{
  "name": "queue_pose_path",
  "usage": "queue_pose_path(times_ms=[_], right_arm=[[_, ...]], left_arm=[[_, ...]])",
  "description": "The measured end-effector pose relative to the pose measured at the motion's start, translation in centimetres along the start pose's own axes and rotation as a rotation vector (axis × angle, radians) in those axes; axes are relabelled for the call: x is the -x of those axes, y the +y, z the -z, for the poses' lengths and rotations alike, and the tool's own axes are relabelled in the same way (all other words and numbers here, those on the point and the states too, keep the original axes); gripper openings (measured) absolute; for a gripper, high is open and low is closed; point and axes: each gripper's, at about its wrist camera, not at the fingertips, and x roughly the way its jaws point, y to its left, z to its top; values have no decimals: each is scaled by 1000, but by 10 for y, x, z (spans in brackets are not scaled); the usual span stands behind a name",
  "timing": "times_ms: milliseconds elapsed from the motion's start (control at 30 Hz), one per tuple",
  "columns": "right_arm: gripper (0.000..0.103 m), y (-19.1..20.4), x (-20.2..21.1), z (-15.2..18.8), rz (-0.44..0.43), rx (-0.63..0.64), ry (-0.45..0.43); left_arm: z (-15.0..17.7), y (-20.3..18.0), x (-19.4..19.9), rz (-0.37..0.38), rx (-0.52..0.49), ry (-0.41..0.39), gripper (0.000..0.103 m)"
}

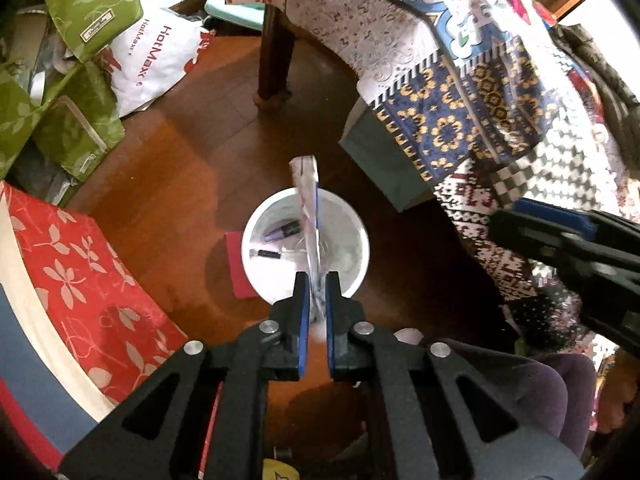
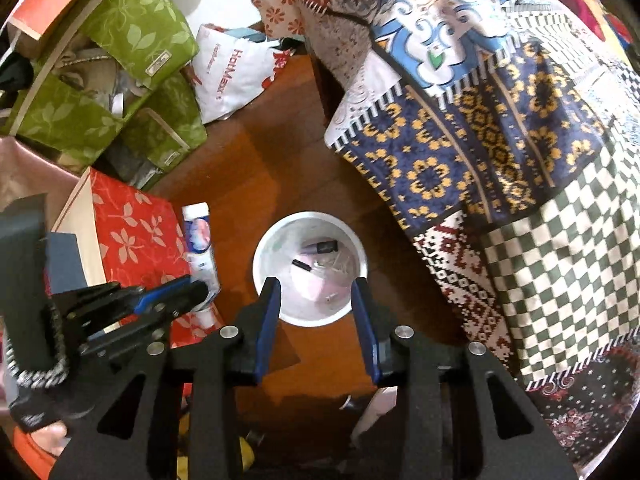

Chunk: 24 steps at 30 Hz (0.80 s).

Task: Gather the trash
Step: 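Open both tools over the white bucket to drop cable and tube, then move both open tools back up to the items on the quilt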

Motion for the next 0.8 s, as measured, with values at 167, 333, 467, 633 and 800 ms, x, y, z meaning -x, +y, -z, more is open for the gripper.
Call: queue_pose_path(times_ms=[167,333,467,633,800], right_arm=[[33,-6,14,5,1,-7,-22],[33,-5,31,15,9,8,-55],[33,-3,51,23,10,20,-94],[33,-7,83,36,9,12,-162],[33,-16,115,47,8,-11,-228]], left_arm=[[1,-1,-2,6,14,7,18],[10,-10,16,-10,-25,-21,18],[17,-19,45,-25,-48,-79,18],[24,-33,83,-33,-76,-156,18],[30,-55,127,-27,-113,-247,18]])
